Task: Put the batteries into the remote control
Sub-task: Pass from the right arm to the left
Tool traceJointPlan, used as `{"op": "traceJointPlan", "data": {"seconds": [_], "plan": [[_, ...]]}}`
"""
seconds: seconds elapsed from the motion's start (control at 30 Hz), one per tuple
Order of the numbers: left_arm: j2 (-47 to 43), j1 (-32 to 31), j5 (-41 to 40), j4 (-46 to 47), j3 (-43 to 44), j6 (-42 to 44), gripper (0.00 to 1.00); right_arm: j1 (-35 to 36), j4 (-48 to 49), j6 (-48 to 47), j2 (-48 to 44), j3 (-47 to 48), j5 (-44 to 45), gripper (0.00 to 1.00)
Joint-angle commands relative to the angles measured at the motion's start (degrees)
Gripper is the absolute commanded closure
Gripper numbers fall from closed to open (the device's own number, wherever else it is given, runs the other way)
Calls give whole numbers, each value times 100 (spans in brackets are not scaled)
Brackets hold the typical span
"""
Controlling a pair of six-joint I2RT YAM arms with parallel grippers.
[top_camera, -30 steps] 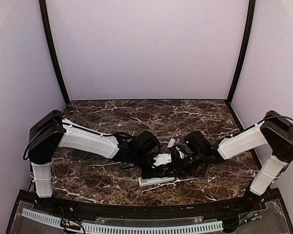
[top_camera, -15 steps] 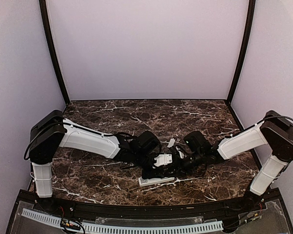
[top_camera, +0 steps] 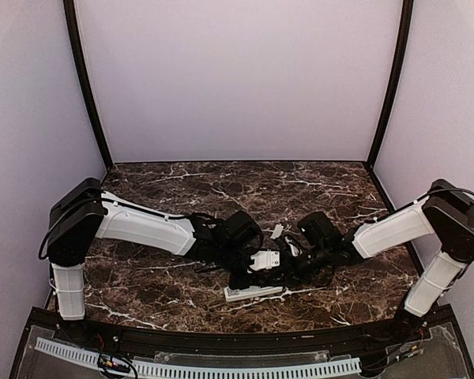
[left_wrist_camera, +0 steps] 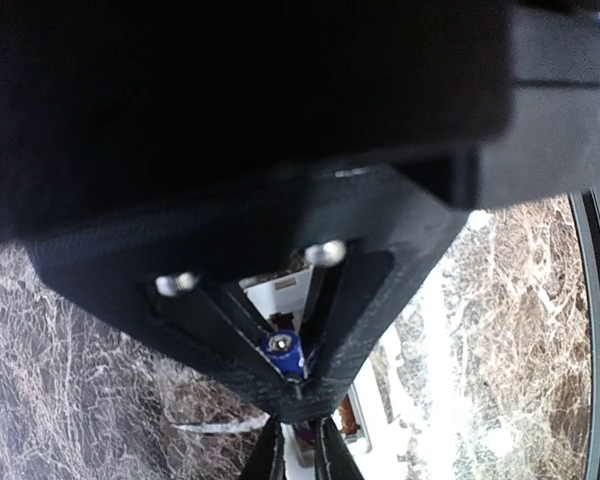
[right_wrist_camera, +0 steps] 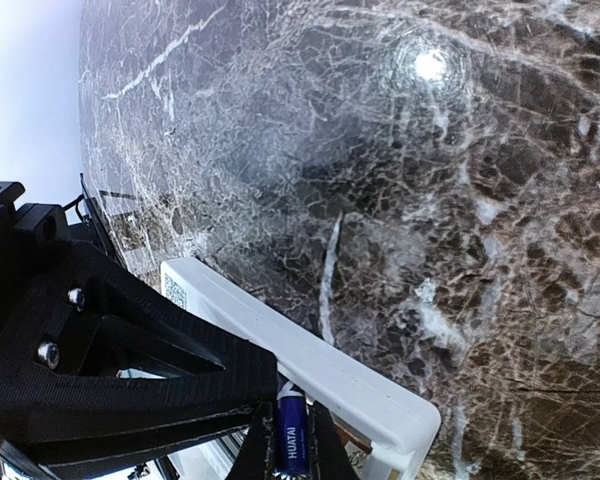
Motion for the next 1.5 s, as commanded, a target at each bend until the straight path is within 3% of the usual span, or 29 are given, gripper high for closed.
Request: {"op": "traceJointPlan", "data": {"seconds": [0.0,0.43,0.63,1.23,1.3,1.47], "plan": [[514,-150,-242,-1027,-206,64,90,132,-494,-34,47,11,568,94],[480,-150,-355,-991,-188,-84,92,139,-562,-56,37,34,525,86],[438,-149,-428,-903,-182,-124,93,133,-934,-214,-106,190,623,74],[411,-149,-445,-897,-215,-101,94,99,-1750,-447,-488,549,755,71],[407,-149,-442,-897,-200,-104,94,99,-1782,-440,-498,577,740,73],[343,-149,-420,-851,-196,-119,94,96,-1810,-421,-484,581,719,91]]}}
